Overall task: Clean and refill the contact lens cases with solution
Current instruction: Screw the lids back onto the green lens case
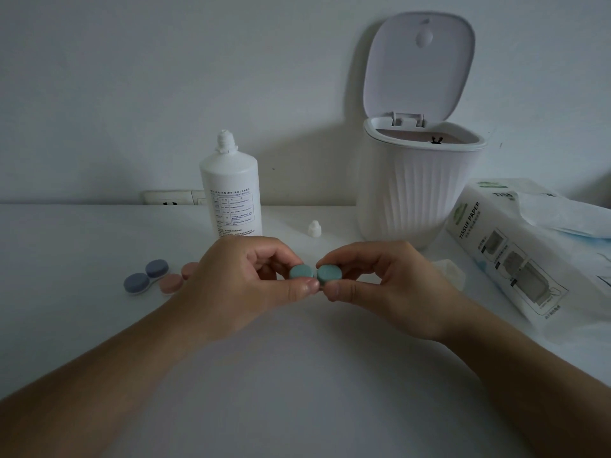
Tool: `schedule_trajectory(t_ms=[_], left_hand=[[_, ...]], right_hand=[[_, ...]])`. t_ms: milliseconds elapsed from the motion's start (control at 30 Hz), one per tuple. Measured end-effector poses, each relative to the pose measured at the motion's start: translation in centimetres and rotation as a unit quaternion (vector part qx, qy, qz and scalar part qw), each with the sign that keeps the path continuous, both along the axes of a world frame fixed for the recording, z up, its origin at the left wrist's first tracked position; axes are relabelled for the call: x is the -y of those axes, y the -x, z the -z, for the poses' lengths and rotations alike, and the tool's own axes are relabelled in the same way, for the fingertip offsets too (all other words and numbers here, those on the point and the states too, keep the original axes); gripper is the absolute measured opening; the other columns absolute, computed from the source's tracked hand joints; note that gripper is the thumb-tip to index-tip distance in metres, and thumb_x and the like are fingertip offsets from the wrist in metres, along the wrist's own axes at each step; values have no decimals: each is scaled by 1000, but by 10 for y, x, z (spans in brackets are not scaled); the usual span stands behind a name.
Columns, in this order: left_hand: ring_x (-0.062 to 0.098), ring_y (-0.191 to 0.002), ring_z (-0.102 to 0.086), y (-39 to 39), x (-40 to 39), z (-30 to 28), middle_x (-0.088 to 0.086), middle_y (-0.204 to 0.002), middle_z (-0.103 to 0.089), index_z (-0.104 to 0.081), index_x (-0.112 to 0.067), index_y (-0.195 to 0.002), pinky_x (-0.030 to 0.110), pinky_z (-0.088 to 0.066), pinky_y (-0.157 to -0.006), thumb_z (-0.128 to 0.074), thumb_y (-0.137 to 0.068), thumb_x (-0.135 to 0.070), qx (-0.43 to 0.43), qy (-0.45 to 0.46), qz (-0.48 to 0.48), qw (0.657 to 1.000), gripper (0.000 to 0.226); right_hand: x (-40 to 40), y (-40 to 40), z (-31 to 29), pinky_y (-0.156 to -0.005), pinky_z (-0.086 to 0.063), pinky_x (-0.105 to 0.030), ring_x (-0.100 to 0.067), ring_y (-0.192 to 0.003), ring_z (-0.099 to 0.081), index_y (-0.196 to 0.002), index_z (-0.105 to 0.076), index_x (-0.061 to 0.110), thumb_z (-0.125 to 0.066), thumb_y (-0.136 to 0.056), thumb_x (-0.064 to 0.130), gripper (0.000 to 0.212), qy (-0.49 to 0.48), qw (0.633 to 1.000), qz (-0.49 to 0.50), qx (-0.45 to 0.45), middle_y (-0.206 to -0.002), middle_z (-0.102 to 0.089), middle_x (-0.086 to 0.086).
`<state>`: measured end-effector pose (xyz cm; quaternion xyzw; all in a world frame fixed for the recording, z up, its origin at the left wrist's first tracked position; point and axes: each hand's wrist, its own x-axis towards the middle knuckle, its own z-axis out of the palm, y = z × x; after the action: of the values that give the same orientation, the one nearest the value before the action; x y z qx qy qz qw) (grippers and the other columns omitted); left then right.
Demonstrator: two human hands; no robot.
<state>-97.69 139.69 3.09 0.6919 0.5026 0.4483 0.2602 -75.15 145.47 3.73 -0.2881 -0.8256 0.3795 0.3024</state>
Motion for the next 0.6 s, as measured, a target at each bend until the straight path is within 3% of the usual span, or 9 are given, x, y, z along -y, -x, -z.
schedule_trajectory(t_ms=[67, 233, 367, 600], left_hand=[[3, -53, -54, 3, -1, 0, -8, -68, -72, -78, -32, -83, 17, -42, -51, -85, -69, -47, 2, 7, 9, 1000, 22], [29, -66, -68, 5, -3, 2, 5, -78, -76, -78, -30, -85, 34, -52, -60, -84, -65, -50, 36, 35, 32, 998, 29], [15, -69, -72, 6, -3, 1, 4, -81, -77, -78, -26, -85, 26, -58, -65, -90, -67, -37, 51, 54, 54, 996, 25], [12, -67, -72, 5, -1, -1, 5, -77, -77, -78, -19, -84, 20, -55, -63, -86, -67, -30, 61, 58, 71, 994, 22]], right_hand=[[0, 0, 0, -82, -55, -22, -10, -85, -71, -105, -77, 22, -79, -84, 23, 21, -3, 1000, -3, -1, -94, -77, 9], [1, -1, -1, -84, -56, -22, -11, -88, -71, -107, -77, 20, -78, -83, 25, 24, -8, 1000, -18, 5, -96, -77, 9], [0, -1, -1, -83, -55, -21, -11, -89, -72, -107, -76, 20, -77, -83, 25, 24, -9, 1000, -29, 5, -97, -77, 10], [-1, -1, 1, -84, -56, -24, -13, -85, -73, -106, -76, 18, -77, -84, 22, 23, 7, 999, -41, -3, -95, -77, 5]])
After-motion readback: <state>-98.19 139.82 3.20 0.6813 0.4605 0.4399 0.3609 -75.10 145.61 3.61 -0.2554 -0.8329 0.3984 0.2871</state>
